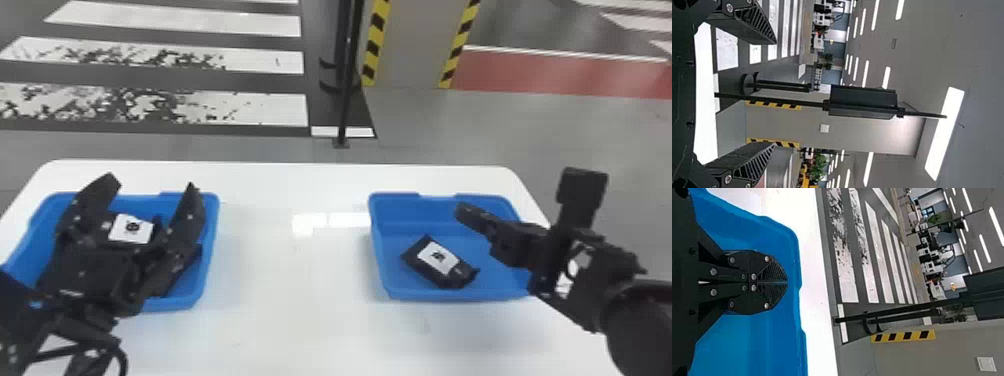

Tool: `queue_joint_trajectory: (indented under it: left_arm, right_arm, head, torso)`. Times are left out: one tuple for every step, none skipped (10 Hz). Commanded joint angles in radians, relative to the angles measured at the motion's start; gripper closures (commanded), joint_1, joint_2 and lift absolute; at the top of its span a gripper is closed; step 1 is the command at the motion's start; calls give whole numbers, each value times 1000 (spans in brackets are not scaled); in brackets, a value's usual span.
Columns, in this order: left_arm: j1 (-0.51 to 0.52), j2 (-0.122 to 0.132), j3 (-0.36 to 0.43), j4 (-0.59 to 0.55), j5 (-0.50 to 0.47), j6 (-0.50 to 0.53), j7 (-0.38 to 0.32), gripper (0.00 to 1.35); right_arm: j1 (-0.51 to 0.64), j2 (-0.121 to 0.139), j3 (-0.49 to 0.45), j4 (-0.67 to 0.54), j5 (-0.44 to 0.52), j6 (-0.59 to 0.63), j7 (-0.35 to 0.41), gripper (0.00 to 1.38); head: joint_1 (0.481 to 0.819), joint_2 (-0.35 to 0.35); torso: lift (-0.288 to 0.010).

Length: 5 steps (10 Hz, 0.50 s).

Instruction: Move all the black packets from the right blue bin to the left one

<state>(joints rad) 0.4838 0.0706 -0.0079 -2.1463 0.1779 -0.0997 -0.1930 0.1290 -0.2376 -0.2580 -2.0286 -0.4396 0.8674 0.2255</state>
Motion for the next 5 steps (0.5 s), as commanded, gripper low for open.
queue_joint_trajectory:
  left_arm:
    - [-3, 0, -4, 0, 0, -6, 1, 121]
    - [-3, 0, -2, 0, 2, -6, 1, 121]
    - [-3, 0, -2, 0, 2, -1, 0, 121]
    - [-3, 0, -4, 2, 2, -1, 1, 121]
    - [-8, 0, -8, 7, 2, -1, 1, 121]
  right_arm:
    - [-11, -5, 1, 59, -7, -1, 5, 1168]
    - [-14, -8, 3, 71, -13, 6, 11, 969]
    - [-21, -9, 3, 47, 7, 73, 11, 479]
    - [-38, -22, 25, 22, 59, 129, 18, 81]
    - [-80, -40, 49, 47, 85, 173, 57, 47]
  head:
    - [695, -130]
    - [695, -134]
    - [695, -136]
    - [695, -136]
    - [695, -135]
  torso:
    - [-140]
    - [-140]
    - [-140]
    - [-140]
    - [-140]
